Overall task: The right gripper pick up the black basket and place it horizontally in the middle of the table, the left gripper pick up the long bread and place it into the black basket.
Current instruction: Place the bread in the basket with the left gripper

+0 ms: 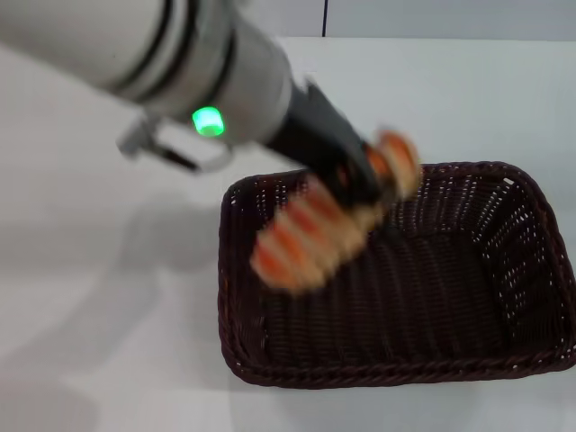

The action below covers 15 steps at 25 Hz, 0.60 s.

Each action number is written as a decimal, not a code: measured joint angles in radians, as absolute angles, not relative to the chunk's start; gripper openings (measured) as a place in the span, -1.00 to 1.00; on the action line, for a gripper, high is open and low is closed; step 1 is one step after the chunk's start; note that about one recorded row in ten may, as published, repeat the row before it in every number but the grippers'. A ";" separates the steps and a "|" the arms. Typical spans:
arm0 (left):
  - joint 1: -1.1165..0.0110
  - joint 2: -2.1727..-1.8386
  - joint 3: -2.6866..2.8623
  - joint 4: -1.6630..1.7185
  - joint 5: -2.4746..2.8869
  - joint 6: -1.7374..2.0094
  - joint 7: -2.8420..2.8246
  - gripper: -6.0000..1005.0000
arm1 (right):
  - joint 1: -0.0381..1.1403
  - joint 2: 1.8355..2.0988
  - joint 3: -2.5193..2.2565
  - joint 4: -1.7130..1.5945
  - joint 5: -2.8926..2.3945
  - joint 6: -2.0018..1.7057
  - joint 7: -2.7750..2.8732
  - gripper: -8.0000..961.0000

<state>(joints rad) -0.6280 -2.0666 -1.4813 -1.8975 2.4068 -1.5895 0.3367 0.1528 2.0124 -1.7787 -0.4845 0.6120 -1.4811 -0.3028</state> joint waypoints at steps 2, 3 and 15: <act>-0.608 -2.067 -1.445 -1.881 2.357 -1.574 0.356 -0.27 | 0.155 2.014 -1.778 -0.494 0.612 -1.481 -0.304 -0.31; -0.599 -2.068 -1.428 -1.871 2.336 -1.561 0.366 -0.28 | 0.155 2.015 -1.778 -0.499 0.612 -1.481 -0.307 -0.31; -0.504 -2.067 -1.384 -1.776 2.316 -1.344 0.421 -0.21 | 0.147 2.027 -1.778 -0.539 0.612 -1.480 -0.315 -0.31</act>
<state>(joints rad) -0.5043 -2.0666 -1.3841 -1.7761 2.3161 -1.3439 0.4209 0.1467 2.0266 -1.7778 -0.5385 0.6121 -1.4800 -0.3153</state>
